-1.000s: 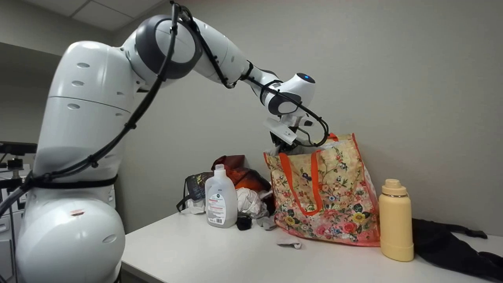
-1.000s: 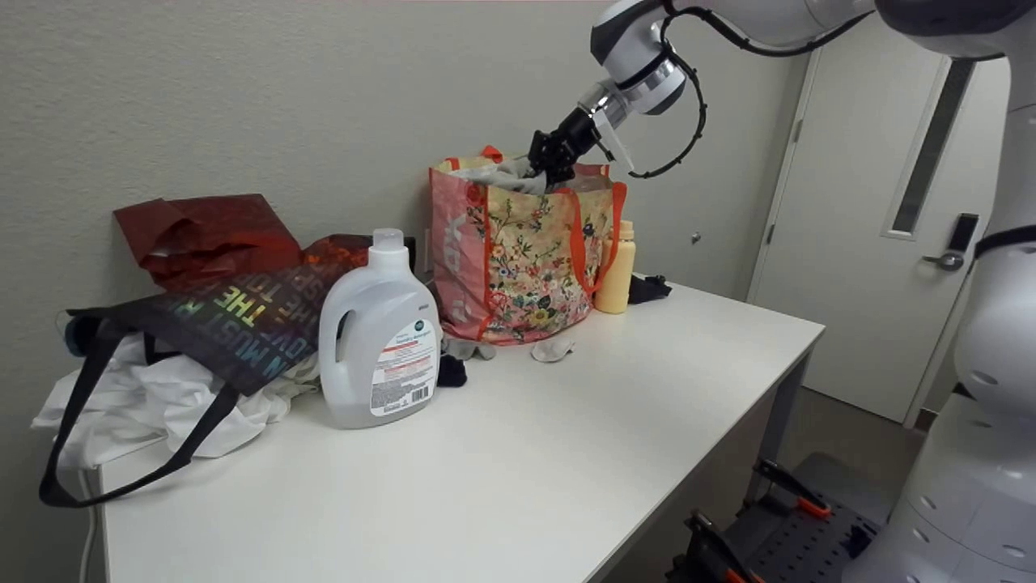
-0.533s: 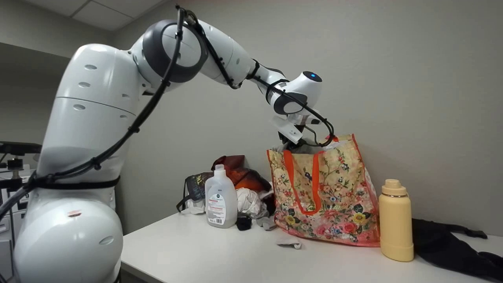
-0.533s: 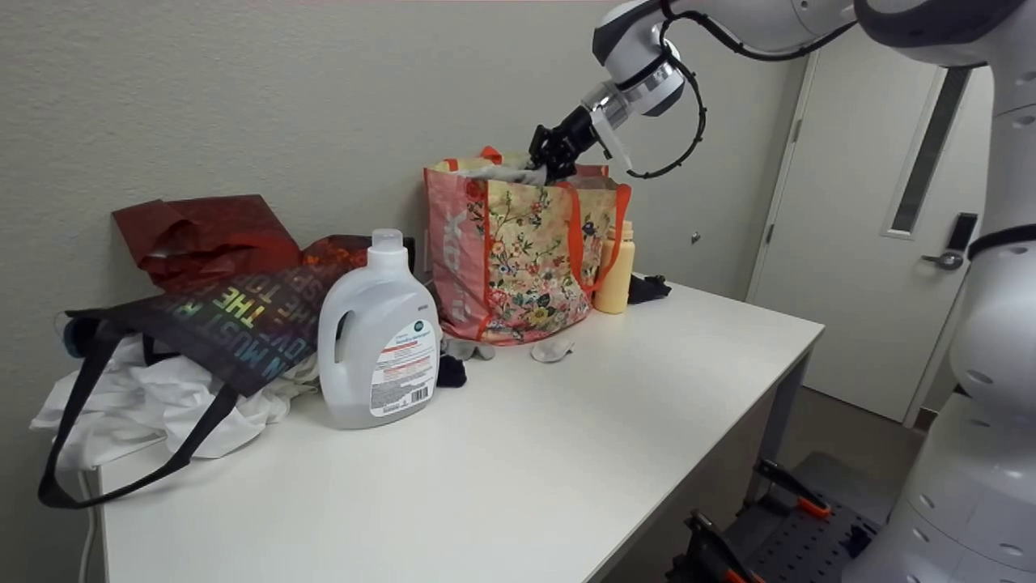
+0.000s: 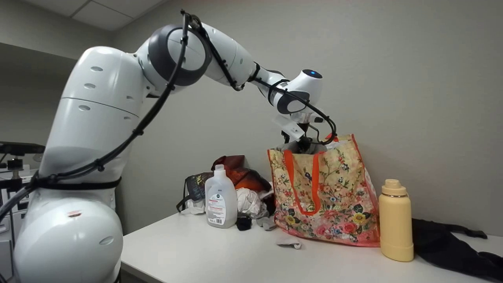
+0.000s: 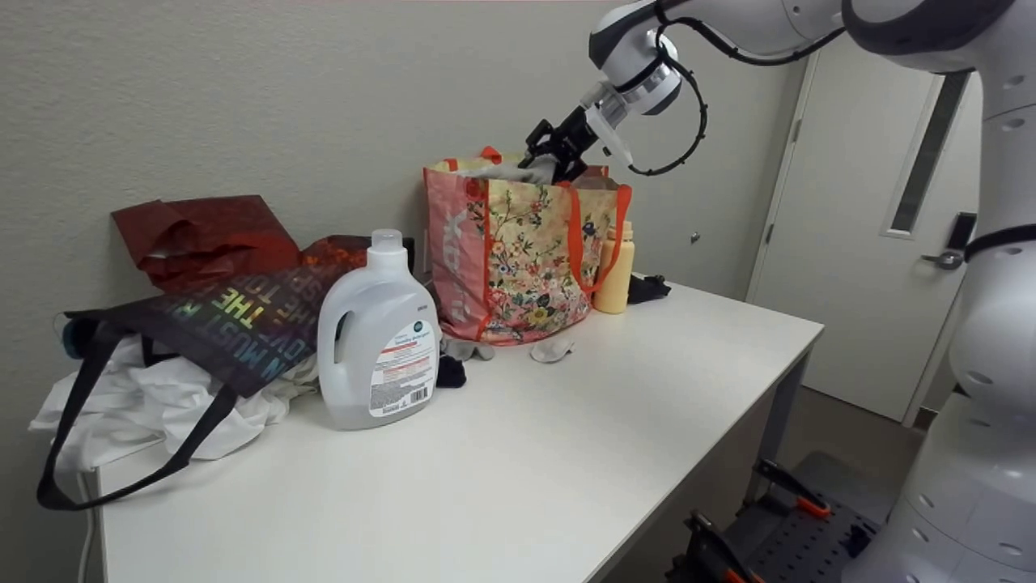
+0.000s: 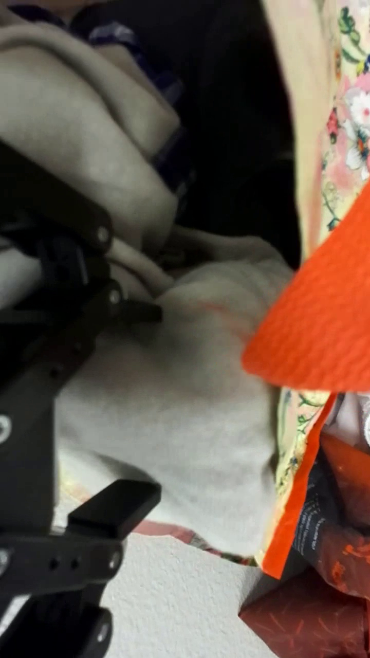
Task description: Put the cloth on the table in the bag
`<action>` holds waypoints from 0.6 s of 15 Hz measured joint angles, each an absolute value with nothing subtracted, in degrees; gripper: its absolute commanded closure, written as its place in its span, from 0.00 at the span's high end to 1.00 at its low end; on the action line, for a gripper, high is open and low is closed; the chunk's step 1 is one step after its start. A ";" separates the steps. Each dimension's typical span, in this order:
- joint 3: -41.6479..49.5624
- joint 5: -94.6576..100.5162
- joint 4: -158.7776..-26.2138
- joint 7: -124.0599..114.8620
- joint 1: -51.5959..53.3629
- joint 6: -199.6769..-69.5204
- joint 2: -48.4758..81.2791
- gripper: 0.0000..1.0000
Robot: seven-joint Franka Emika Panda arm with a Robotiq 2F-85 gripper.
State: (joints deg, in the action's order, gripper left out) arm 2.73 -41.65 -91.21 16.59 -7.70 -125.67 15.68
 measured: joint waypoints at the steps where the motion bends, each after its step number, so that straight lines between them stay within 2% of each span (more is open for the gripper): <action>1: 2.71 -40.28 -90.16 14.97 -7.61 -125.61 15.61 1.00; 9: 2.20 -24.10 -77.72 -0.26 -5.45 -113.35 11.21 1.00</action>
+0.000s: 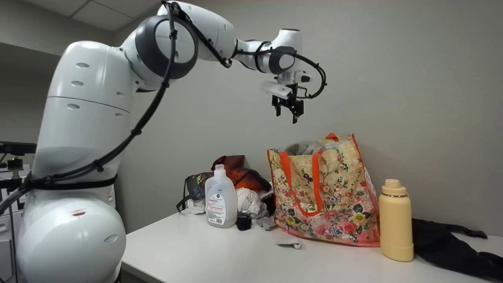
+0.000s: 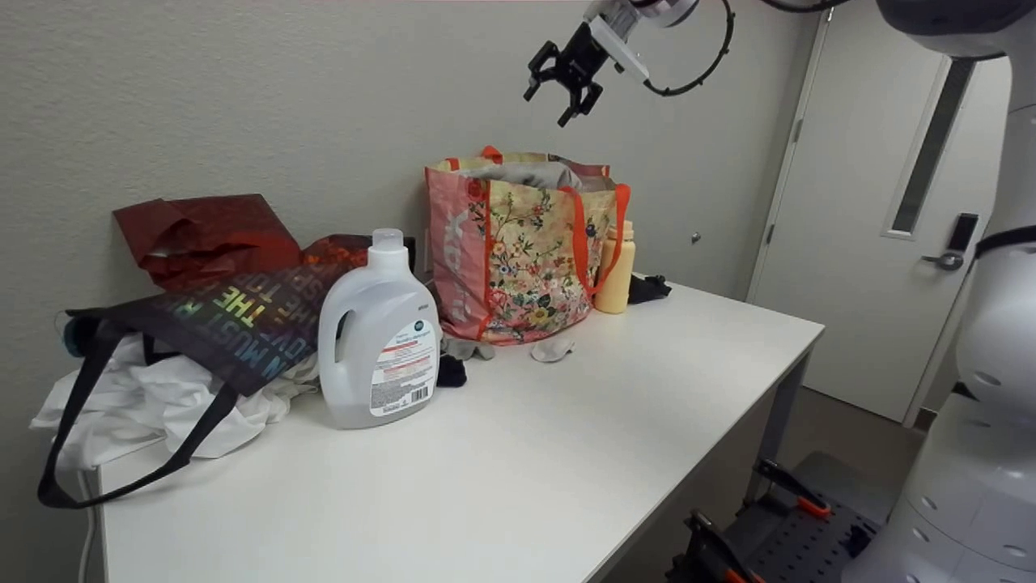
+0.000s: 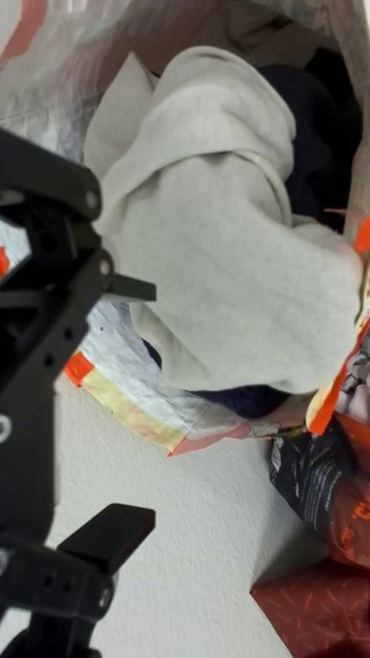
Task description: Put the cloth on the table in the bag
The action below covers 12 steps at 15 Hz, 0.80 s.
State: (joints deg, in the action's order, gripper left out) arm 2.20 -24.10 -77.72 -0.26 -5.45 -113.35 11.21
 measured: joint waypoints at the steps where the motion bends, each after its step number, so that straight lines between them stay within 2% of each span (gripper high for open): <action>1: 2.07 -22.48 -75.80 -1.69 -5.15 -110.04 10.55 1.00; 8: 1.67 -17.86 -63.83 -4.90 -2.80 -80.72 6.23 1.00; 12: 1.38 -17.83 -59.74 -4.79 -2.23 -71.00 3.97 1.00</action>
